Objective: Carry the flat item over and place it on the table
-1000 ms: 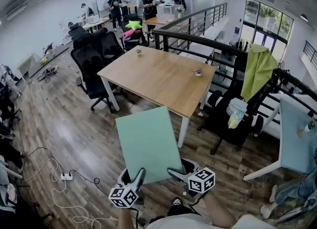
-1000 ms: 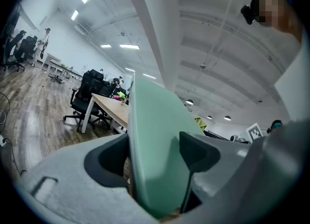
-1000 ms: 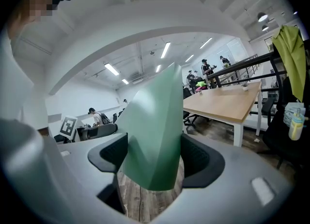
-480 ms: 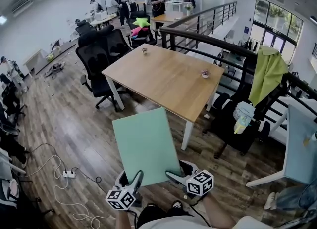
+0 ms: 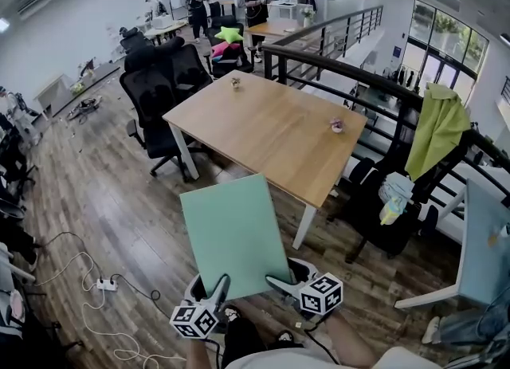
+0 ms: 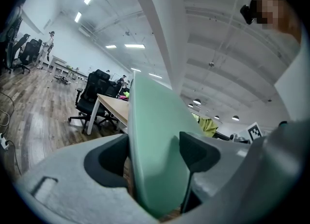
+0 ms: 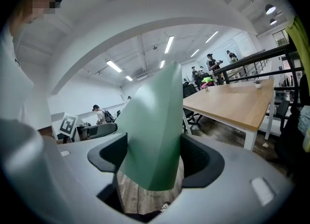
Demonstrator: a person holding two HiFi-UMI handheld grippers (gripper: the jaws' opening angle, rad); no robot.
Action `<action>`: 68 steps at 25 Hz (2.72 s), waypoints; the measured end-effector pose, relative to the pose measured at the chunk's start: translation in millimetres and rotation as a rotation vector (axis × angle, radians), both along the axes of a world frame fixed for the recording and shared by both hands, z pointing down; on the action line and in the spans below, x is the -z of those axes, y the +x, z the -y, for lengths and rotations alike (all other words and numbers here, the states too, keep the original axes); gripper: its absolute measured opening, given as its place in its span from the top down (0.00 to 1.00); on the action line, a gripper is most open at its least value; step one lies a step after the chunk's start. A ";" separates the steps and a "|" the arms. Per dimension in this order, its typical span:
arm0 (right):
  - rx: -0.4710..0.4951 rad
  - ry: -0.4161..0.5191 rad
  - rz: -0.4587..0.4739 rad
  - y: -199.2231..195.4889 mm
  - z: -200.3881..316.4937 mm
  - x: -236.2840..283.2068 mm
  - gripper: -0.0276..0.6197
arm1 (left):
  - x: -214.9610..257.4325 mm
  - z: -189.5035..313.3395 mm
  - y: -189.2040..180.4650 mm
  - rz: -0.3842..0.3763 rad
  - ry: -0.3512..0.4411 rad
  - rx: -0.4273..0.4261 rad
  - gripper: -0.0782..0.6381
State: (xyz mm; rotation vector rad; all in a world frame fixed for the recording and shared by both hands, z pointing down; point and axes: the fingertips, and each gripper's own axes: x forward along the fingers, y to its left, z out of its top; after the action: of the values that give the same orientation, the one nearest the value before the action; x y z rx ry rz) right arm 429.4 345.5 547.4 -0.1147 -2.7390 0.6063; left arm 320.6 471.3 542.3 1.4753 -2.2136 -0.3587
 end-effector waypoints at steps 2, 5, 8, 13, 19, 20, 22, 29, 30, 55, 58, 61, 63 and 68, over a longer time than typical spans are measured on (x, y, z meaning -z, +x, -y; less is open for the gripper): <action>-0.005 0.009 -0.007 -15.8 4.6 -0.1 0.42 | -0.6 5.2 -16.5 -0.004 0.003 -0.008 0.42; -0.020 0.006 -0.011 -43.7 10.8 0.6 0.41 | -1.5 13.7 -46.6 -0.011 0.007 -0.024 0.42; -0.043 0.009 -0.016 -71.8 20.6 -1.8 0.41 | -3.1 26.5 -78.0 -0.010 0.007 -0.049 0.42; -0.077 0.011 -0.021 -118.2 33.2 -3.6 0.41 | -5.0 42.3 -128.2 -0.018 0.006 -0.082 0.42; -0.110 0.001 -0.027 -174.3 29.8 -8.2 0.41 | -8.2 43.5 -188.4 -0.020 -0.010 -0.123 0.42; -0.117 0.000 -0.027 -182.6 28.9 -7.9 0.41 | -7.5 43.5 -197.6 -0.019 -0.011 -0.131 0.42; -0.131 0.002 -0.023 -197.0 27.5 -5.7 0.41 | -4.9 44.1 -213.5 -0.013 -0.012 -0.147 0.42; -0.169 0.001 -0.049 -221.3 29.4 -15.3 0.41 | -14.8 50.5 -241.6 -0.023 -0.013 -0.182 0.42; -0.171 0.004 -0.055 -224.0 31.1 -17.7 0.41 | -17.3 52.6 -244.7 -0.023 -0.015 -0.186 0.42; -0.239 -0.031 -0.047 -339.9 163.6 -32.1 0.41 | -27.0 195.7 -367.1 -0.018 -0.067 -0.272 0.42; -0.249 -0.029 -0.044 -348.1 179.7 -33.5 0.41 | -28.2 213.1 -376.3 -0.022 -0.078 -0.285 0.42; -0.266 -0.038 -0.043 -350.9 197.3 -36.9 0.41 | -31.2 233.5 -380.5 -0.027 -0.091 -0.305 0.42; -0.282 -0.044 -0.043 -351.5 209.2 -38.6 0.41 | -31.8 247.9 -382.4 -0.024 -0.101 -0.323 0.42; -0.316 -0.053 -0.032 -349.4 239.8 -39.8 0.41 | -33.7 282.9 -383.4 -0.032 -0.114 -0.357 0.42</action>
State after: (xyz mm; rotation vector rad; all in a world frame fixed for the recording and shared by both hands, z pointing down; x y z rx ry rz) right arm 80.0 105.7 587.1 0.3188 -2.7305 0.7556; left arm -62.8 188.4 575.9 1.7450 -1.8624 -0.1350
